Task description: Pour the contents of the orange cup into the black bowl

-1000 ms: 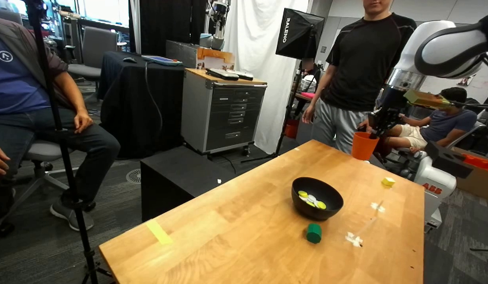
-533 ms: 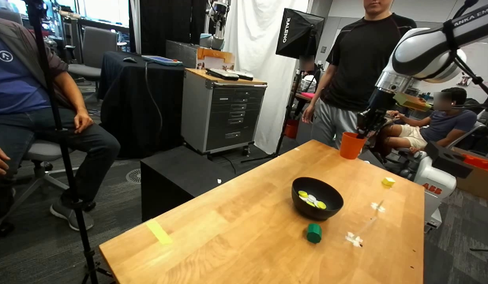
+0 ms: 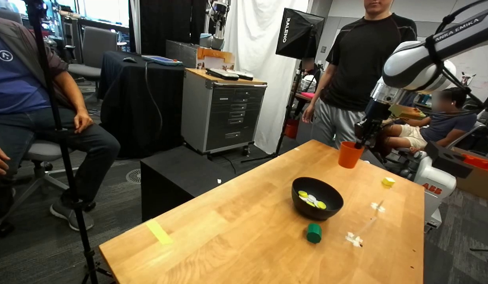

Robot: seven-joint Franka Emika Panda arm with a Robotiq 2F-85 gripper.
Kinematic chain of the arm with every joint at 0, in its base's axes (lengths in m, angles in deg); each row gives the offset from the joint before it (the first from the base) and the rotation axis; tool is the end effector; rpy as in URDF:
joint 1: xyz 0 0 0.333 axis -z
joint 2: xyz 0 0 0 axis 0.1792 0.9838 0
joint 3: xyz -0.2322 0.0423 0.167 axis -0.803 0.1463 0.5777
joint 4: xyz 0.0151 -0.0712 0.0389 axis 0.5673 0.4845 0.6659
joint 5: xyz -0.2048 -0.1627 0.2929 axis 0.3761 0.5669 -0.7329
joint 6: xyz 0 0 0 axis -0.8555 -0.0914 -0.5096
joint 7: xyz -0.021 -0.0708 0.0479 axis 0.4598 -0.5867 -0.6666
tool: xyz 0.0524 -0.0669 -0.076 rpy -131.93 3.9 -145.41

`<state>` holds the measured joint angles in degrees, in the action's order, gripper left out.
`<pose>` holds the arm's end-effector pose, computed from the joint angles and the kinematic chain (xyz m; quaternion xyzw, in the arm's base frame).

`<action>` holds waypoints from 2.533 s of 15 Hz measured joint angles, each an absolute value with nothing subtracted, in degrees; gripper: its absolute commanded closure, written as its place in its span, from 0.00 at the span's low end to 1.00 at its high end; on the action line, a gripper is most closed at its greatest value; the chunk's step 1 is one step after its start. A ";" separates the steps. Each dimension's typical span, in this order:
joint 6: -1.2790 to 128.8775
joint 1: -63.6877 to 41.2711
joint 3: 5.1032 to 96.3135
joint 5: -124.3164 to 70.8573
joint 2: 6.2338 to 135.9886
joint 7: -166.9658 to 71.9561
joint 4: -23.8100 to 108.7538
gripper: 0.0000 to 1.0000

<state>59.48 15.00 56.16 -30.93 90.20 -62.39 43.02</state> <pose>0.6199 -0.2750 0.2347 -0.9916 0.1273 -0.0194 0.0109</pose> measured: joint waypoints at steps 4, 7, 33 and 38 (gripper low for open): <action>62.26 12.67 54.58 -30.94 92.02 -62.39 43.65 0.93; 65.53 11.51 53.97 -30.94 93.36 -62.39 44.41 0.93; 74.19 12.31 52.69 -35.75 107.50 -59.39 35.71 0.20; 70.94 14.23 54.71 -37.26 105.06 -63.28 36.19 0.00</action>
